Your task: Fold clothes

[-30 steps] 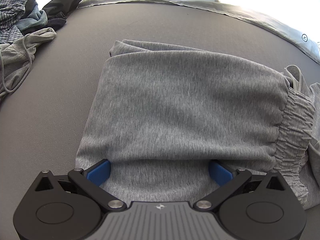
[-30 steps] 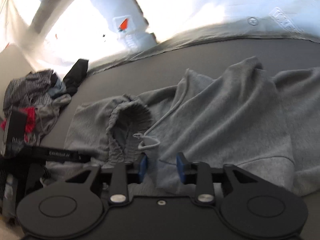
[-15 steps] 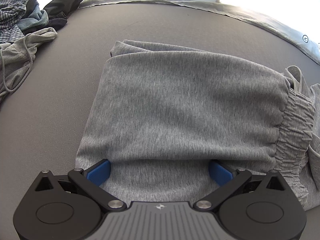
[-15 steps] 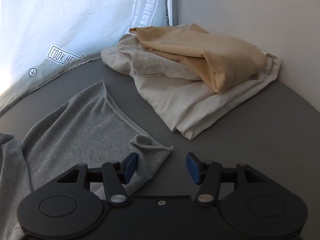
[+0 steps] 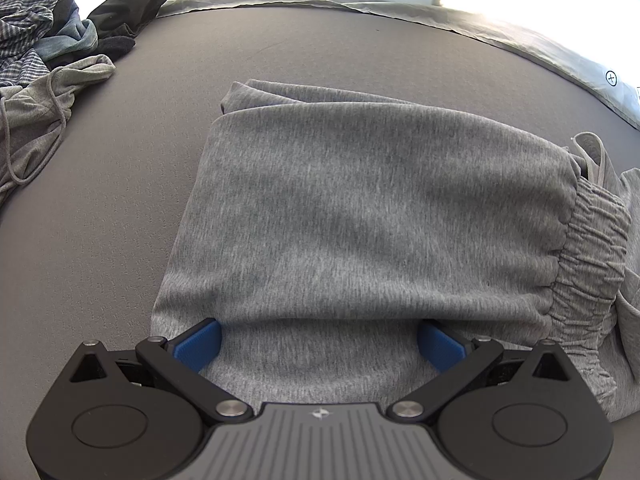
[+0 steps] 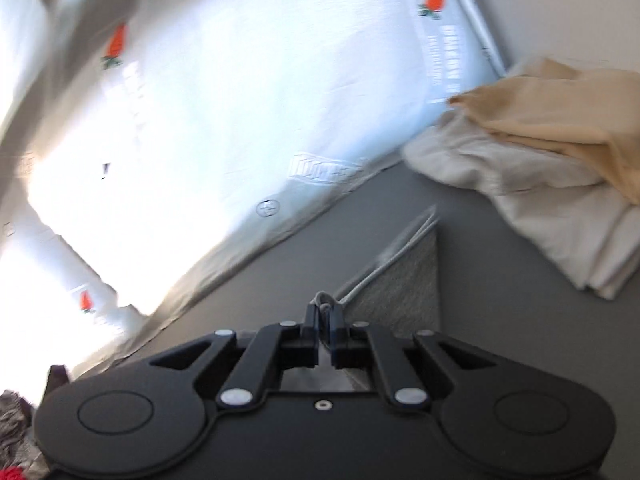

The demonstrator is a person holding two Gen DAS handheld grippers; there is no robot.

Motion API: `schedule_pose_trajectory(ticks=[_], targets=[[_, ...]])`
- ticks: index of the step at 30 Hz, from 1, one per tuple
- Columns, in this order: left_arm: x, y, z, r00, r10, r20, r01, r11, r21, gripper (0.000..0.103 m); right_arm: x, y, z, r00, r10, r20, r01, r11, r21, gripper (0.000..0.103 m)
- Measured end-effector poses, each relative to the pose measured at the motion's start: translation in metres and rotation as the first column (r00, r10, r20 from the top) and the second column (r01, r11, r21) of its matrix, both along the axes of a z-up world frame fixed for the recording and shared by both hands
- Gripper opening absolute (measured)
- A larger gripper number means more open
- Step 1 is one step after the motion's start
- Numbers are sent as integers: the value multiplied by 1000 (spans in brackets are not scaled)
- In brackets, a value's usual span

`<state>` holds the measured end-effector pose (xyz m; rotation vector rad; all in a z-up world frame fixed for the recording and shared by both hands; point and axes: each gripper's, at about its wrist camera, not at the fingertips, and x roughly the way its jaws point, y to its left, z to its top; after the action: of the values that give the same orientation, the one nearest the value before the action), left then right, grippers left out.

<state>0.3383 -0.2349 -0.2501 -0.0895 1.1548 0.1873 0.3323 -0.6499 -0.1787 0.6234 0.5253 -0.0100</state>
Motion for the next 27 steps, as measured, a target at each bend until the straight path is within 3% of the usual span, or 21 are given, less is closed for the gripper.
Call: schedule_pose_trajectory(ticks=[2, 5, 8, 10, 12, 15, 19, 21, 25, 27], targets=[[-1, 1, -1, 1000, -1, 2, 1, 1000, 0, 103, 4, 41, 9, 974, 221, 39, -223, 974, 44, 5], [-3, 2, -3, 1000, -2, 6, 2, 1000, 0, 103, 3, 107, 9, 857, 514, 38, -515, 856, 48, 5], [-4, 2, -2, 1000, -3, 11, 3, 1000, 1, 103, -1, 157, -15, 767, 629, -123, -633, 774, 8, 6], [-4, 3, -2, 1000, -5, 13, 5, 1000, 1, 103, -3, 169, -32, 749, 628, -211, -635, 771, 40, 8], [-4, 3, -2, 1000, -6, 14, 6, 1000, 1, 103, -5, 164, -32, 761, 611, -218, -616, 786, 54, 13], [-4, 3, -2, 1000, -7, 15, 7, 1000, 1, 103, -7, 147, -22, 802, 566, -190, -569, 821, 42, 40], [-4, 3, -3, 1000, -7, 17, 7, 1000, 1, 103, -6, 104, -11, 906, 395, -150, -397, 918, 17, 49], [-4, 3, -3, 1000, -7, 17, 7, 1000, 2, 103, -2, 88, -16, 935, 296, -194, -309, 950, -39, 50], [-3, 3, -2, 1000, -7, 15, 7, 1000, 1, 103, 9, 73, -34, 939, 189, -289, -234, 963, -132, 54], [-3, 3, -2, 1000, -7, 14, 7, 1000, 1, 103, 13, 65, -43, 933, 182, -310, -220, 971, -93, 57]])
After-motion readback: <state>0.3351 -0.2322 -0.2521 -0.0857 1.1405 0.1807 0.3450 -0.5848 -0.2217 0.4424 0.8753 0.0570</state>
